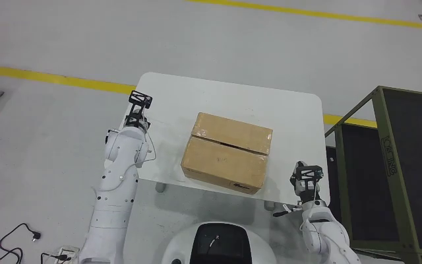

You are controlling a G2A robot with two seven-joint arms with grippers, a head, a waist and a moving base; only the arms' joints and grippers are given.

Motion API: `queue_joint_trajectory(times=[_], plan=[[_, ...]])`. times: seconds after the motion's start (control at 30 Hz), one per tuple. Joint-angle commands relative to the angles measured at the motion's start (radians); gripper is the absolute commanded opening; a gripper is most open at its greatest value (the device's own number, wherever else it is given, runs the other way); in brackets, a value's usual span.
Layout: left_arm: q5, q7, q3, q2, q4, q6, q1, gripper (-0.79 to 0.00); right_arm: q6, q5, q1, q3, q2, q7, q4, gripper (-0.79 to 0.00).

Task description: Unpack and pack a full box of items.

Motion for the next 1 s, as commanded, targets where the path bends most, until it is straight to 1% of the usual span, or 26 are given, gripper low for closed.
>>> queue_joint_trajectory(times=[0.0, 0.27, 0.47, 0.53, 0.63, 0.7, 0.73, 0.8, 0.83, 0.97], plan=[[-0.004, -0.004, -0.004, 0.001, 0.001, 0.003, -0.001, 0.000, 0.001, 0.001, 0.001, 0.001, 0.000, -0.002, 0.000, -0.785], [-0.059, -0.007, -0.055, 0.008, -0.009, 0.024, 0.018, 0.000, -0.002, 0.001, 0.004, -0.002, -0.001, 0.000, 0.000, -0.785], [-0.060, -0.011, -0.076, 0.015, -0.037, 0.023, 0.035, 0.000, -0.003, -0.001, 0.006, -0.003, -0.002, 0.001, 0.000, -0.785], [-0.071, -0.013, -0.068, 0.015, -0.062, 0.005, 0.045, 0.000, -0.003, 0.003, 0.008, 0.000, -0.002, 0.000, -0.002, -0.785], [-0.136, -0.013, -0.041, 0.010, -0.119, -0.018, 0.071, 0.000, -0.009, 0.022, 0.007, 0.010, -0.001, 0.000, -0.012, -0.785], [-0.228, -0.008, -0.018, 0.003, -0.161, -0.033, 0.094, 0.000, -0.033, 0.056, 0.003, 0.022, -0.001, 0.002, -0.026, -0.785], [-0.270, -0.004, -0.006, 0.000, -0.179, -0.050, 0.105, 0.000, -0.058, 0.080, 0.000, 0.029, 0.000, 0.004, -0.034, -0.754], [-0.393, 0.010, 0.002, -0.007, -0.205, -0.055, 0.124, 0.000, -0.130, 0.131, -0.006, 0.049, 0.004, 0.006, -0.050, -0.643], [-0.417, 0.008, 0.013, -0.007, -0.214, -0.082, 0.129, 0.000, -0.170, 0.150, -0.010, 0.062, 0.007, 0.008, -0.056, -0.625], [-0.501, 0.010, 0.047, -0.010, -0.234, -0.123, 0.138, 0.000, -0.351, 0.193, -0.020, 0.104, 0.020, 0.016, -0.065, -0.400]])
